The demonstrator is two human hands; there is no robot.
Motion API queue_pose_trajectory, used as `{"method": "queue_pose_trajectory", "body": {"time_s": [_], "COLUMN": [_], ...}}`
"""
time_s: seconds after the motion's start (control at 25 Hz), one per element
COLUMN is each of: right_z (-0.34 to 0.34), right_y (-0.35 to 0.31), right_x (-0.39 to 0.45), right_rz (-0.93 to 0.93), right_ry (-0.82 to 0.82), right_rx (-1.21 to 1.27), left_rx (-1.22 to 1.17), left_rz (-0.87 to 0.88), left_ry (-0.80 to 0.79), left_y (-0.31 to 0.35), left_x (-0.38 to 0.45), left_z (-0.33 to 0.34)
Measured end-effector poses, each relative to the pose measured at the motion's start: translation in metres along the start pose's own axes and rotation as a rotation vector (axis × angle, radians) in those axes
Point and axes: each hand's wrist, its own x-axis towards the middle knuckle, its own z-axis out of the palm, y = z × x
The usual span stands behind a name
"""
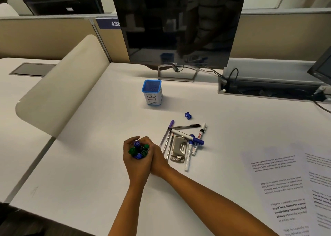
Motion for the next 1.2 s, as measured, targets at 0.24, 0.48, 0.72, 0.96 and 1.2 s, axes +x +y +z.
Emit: {"method": "queue_pose_trajectory", "body": {"time_s": [0.24, 0.48, 0.72, 0.96, 1.2], "right_z": [0.004, 0.010, 0.012, -0.001, -0.094], "right_y": [0.005, 0.006, 0.015, 0.007, -0.009], "right_x": [0.003, 0.005, 0.003, -0.003, 0.000], "right_rz": [0.041, 0.062, 0.159, 0.108, -0.134], "right_ry": [0.000, -0.011, -0.038, -0.080, 0.455], "right_rx": [0.028, 0.041, -0.040, -0.189, -0.240], "left_rx": [-0.005, 0.002, -0.031, -0.025, 0.354], "left_rz": [0.019, 0.021, -0.172, -0.229, -0.223], "left_ry": [0.027, 0.023, 0.057, 0.054, -0.040], "left_y": [-0.004, -0.002, -0.032, -0.049, -0.050], "left_x": [0.005, 0.008, 0.010, 0.024, 0.078], "left_z": [-0.002, 0.004, 0.005, -0.004, -0.036]}}
